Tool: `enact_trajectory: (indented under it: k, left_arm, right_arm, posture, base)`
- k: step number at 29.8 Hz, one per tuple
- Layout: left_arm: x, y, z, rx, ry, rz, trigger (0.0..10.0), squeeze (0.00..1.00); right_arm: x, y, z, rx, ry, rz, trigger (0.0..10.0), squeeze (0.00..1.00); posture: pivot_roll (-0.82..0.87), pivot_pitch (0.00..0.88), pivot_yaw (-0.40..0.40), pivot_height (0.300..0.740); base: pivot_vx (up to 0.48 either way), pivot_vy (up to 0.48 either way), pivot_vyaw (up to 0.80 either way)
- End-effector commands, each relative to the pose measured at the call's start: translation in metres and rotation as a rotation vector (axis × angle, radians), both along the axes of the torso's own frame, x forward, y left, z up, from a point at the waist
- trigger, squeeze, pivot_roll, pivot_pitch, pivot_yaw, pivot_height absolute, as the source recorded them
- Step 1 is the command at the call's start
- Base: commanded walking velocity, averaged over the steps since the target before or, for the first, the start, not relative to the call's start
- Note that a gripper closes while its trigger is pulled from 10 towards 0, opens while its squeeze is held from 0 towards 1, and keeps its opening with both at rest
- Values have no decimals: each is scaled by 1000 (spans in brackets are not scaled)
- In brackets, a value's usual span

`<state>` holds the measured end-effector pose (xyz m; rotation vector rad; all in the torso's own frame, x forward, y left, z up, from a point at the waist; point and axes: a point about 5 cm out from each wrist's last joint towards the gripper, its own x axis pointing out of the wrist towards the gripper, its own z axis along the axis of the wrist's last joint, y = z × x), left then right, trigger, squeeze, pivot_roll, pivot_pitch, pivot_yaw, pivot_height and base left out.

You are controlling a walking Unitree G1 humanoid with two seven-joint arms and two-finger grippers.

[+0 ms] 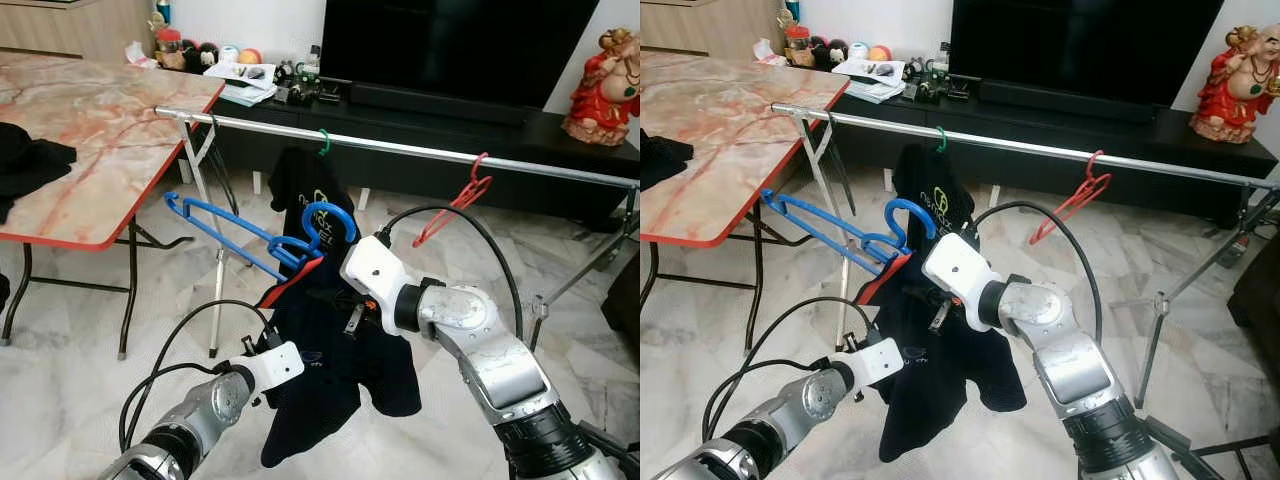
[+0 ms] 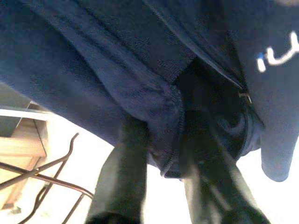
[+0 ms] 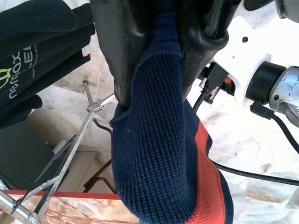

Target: Hang hanger

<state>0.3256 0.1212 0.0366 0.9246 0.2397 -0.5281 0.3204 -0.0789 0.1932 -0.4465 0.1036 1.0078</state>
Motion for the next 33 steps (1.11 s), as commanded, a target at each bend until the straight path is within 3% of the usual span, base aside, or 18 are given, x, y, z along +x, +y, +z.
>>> enact_trajectory:
  k: [1, 11, 14, 19, 23, 27, 32, 33]
  left_arm:
    - [-3, 0, -4, -20, 16, 23, 0, 0]
    - [-2, 1, -3, -62, 7, 53, 0, 0]
    - [-2, -1, -2, -145, 22, 97, 0, 0]
    - [-1, 0, -1, -163, 21, 116, 0, 0]
    - [-1, 7, -2, -205, 29, 179, 0, 0]
    - [-1, 14, -4, -208, 34, 214, 0, 0]
    - [-4, 19, -7, -208, 45, 226, 0, 0]
    - [-6, 21, -9, -214, 54, 234, 0, 0]
  right_arm:
    - [-4, 2, 9, 19, -35, 17, 0, 0]
    - [-4, 0, 6, 15, -26, 9, 0, 0]
    - [-4, -1, 5, 12, -23, 3, 0, 0]
    - [-3, -4, 4, 5, -23, -3, 0, 0]
    - [1, -23, -4, -43, -20, -53, 0, 0]
    - [3, -58, -23, -180, -1, -120, 0, 0]
    - [2, -80, -28, -155, 28, -164, 0, 0]
    - [1, -93, -31, -134, 51, -191, 0, 0]
  posture:
    - [-8, 66, -114, 740]
    - [-6, 63, -115, 740]
    - [-6, 64, -115, 740]
    - [-4, 65, -116, 740]
    - [-8, 63, -115, 740]
    - [-9, 58, -112, 740]
    - [-12, 60, -107, 740]
    - [-14, 61, -104, 740]
  base:
    - [0, 0, 0]
    - [0, 0, 0]
    - [0, 0, 0]
    - [0, 0, 0]
    - [0, 0, 0]
    - [0, 0, 0]
    - [0, 0, 0]
    - [0, 0, 0]
